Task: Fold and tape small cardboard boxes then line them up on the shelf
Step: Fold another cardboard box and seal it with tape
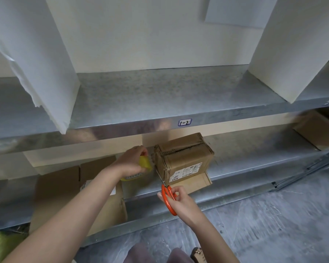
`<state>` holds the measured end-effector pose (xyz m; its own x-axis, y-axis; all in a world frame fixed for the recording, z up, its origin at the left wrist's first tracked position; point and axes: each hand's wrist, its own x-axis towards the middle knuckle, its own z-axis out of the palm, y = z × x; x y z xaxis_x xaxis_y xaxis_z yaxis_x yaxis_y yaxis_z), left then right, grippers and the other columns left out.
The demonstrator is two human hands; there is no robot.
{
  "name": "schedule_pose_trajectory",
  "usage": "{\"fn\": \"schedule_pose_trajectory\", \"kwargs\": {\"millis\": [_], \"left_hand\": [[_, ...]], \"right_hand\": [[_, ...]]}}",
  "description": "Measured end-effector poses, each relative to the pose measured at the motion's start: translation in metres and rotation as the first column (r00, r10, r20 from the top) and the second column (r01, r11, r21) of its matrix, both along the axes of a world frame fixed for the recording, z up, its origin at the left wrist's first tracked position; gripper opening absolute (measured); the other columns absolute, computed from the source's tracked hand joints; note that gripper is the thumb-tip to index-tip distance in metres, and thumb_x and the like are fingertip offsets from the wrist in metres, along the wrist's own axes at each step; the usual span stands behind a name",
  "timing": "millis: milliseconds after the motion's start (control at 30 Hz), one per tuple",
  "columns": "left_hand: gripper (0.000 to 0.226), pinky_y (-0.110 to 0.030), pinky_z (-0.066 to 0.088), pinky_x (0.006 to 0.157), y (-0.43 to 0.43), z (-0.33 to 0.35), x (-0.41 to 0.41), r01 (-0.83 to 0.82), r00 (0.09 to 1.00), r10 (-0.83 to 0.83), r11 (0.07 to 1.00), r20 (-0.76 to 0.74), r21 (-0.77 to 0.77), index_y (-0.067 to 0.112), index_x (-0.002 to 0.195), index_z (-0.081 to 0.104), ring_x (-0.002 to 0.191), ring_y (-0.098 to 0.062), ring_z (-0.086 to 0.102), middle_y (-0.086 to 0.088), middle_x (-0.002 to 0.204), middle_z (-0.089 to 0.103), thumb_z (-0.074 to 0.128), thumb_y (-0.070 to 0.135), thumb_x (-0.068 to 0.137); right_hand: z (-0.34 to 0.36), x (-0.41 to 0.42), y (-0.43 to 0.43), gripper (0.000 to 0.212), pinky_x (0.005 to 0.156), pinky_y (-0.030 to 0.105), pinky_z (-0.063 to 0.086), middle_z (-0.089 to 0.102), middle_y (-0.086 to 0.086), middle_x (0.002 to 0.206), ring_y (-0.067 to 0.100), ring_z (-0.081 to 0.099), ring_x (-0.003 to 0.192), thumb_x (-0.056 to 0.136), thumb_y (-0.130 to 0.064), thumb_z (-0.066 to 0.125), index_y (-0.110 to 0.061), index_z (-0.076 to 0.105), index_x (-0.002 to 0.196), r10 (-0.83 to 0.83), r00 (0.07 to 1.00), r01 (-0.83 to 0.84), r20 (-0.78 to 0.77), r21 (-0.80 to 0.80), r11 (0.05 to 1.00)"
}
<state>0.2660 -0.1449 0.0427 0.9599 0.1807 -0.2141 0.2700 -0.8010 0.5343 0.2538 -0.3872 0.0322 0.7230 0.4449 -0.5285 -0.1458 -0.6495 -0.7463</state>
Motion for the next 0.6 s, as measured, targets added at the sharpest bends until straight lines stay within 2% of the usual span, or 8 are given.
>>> {"fn": "schedule_pose_trajectory", "kwargs": {"millis": [300,500,600], "left_hand": [[0.049,-0.029,0.045,0.076,-0.002,-0.002,-0.002,-0.005,1.000,0.005,1.000,0.009,-0.009,0.032,0.104,0.046,0.096,-0.016,0.052,0.009,0.107,0.051,0.080,0.037,0.069],[0.048,-0.030,0.045,0.078,-0.002,-0.001,-0.002,-0.001,1.000,0.001,1.000,0.008,-0.013,0.032,0.105,0.045,0.098,-0.016,0.051,0.010,0.107,0.050,0.079,0.037,0.072],[0.047,-0.029,0.045,0.076,-0.002,-0.001,-0.001,0.004,1.000,-0.003,1.000,0.013,-0.016,0.032,0.104,0.046,0.097,-0.015,0.051,0.010,0.106,0.050,0.079,0.037,0.071]], "right_hand": [[0.003,0.007,0.011,0.056,0.062,0.019,0.043,0.061,-0.008,0.082,0.007,0.060,0.078,0.071,-0.080,0.059,-0.030,0.051,0.094,-0.073,0.997,0.074,-0.029,0.040,0.996],[-0.002,0.012,0.011,0.028,0.060,0.017,0.043,0.060,-0.009,0.093,0.009,0.058,0.081,0.090,-0.059,0.056,-0.032,0.053,0.099,-0.082,0.997,0.082,0.005,0.023,0.996],[-0.005,0.013,0.011,0.021,0.064,0.020,0.046,0.060,-0.008,0.089,0.013,0.058,0.083,0.093,-0.052,0.055,-0.031,0.055,0.098,-0.094,0.996,0.094,-0.003,0.044,0.995]]}}
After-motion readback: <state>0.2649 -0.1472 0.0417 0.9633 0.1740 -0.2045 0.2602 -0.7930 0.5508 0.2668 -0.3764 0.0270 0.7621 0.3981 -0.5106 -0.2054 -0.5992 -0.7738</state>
